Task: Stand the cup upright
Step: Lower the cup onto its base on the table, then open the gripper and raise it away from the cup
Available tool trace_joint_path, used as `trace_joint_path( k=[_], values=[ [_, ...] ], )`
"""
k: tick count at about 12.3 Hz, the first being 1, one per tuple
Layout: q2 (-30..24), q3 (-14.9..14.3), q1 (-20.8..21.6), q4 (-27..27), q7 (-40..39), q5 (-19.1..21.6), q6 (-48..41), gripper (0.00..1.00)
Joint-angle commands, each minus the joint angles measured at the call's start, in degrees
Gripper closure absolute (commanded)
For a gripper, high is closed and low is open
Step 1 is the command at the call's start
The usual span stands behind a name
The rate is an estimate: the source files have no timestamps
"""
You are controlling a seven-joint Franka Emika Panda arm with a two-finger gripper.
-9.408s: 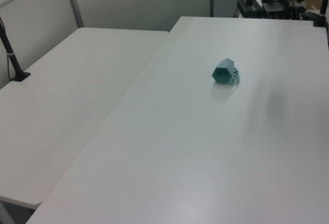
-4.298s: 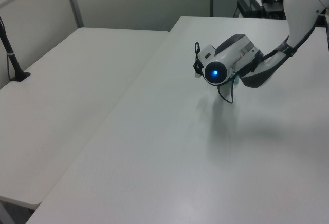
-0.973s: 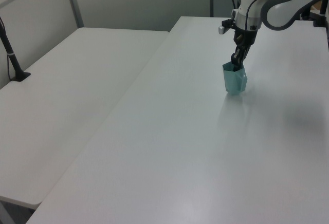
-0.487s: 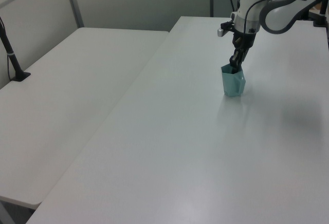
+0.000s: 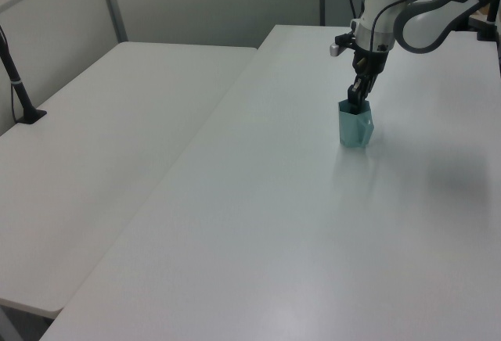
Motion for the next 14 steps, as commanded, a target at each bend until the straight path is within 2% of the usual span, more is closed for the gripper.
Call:
trace_joint_path(
  k=[1,2,3,4,6,8,10,11,12,14],
  values=[
    [-2.0,-0.2,-0.3,3.6,-0.5,1.3,-7.3,0.32],
    [-2.3,-0.2,-0.3,4.6,-0.4,1.3,-9.0,0.30],
    [-2.8,-0.2,-0.3,5.4,-0.4,1.3,-10.1,0.19],
    [-3.2,-0.2,-0.2,6.3,-0.5,1.3,-11.5,0.00],
    [-3.8,-0.2,-0.3,10.9,-0.6,1.3,-18.8,0.00],
    [-3.8,-0.5,-0.4,17.9,-0.5,1.3,-27.5,0.00],
    [-4.0,-2.7,-0.6,29.0,-1.7,1.3,-38.5,0.00],
    [-4.1,-3.0,-0.7,33.0,-4.9,0.8,-45.7,0.00],
    [-4.8,-4.0,-0.9,34.3,-9.6,0.4,-49.9,0.00],
    [-5.3,-5.7,-1.9,34.5,-13.6,0.3,-50.7,0.00]
  ],
)
